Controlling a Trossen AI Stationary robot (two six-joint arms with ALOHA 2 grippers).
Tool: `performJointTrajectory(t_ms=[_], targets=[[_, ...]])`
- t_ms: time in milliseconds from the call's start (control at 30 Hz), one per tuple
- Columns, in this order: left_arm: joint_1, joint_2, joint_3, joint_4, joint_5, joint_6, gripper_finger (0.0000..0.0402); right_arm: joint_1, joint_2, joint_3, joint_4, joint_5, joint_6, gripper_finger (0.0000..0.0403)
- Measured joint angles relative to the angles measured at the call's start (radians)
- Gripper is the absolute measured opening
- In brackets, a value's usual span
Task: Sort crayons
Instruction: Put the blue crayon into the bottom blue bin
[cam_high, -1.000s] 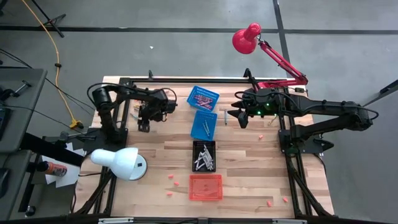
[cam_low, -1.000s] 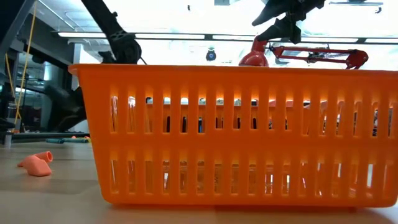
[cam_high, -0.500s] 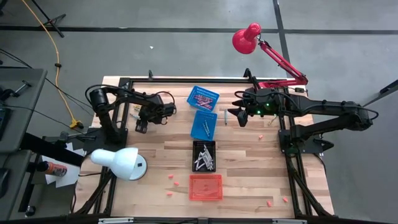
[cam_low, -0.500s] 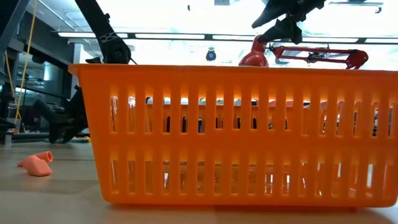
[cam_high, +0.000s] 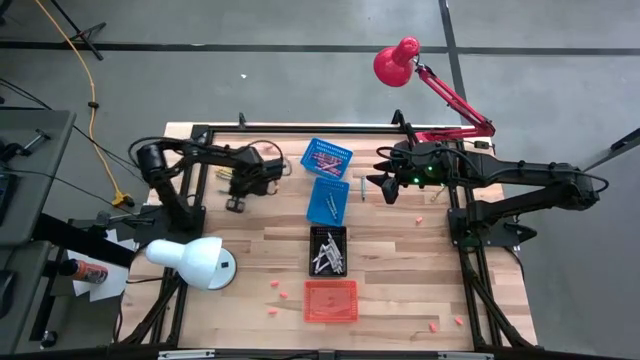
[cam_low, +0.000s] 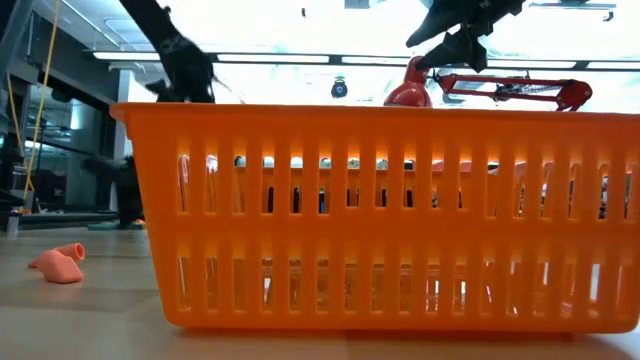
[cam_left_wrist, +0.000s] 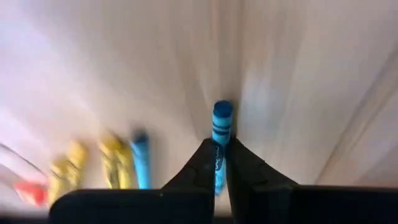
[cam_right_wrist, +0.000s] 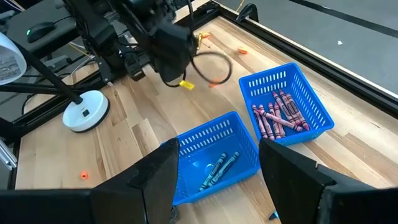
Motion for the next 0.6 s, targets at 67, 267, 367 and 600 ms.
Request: performJointTrajectory(t_ms=[67, 267, 367, 600], targets=[[0.0, -0.051, 0.018, 0.028, 0.057, -0.054, 0.0004, 0.0, 0.0, 0.0, 0.0, 0.0, 0.0, 0.0217], [-0.012, -0.316, 0.028, 0.192, 0.22, -0.324, 0.0001, 0.0, 0.0, 0.0, -0.001, -0.002, 0.0, 0.0217], [-0.035, -0.457, 0.028, 0.358, 0.258, -0.468, 0.0001, 0.0, 0.0, 0.0, 0.0, -0.005, 0.0, 0.0217], [-0.154, -0.637, 0.03, 0.865, 0.26, -0.74, 0.0001, 0.0, 0.0, 0.0, 0.022, -0.058, -0.001, 0.0217]])
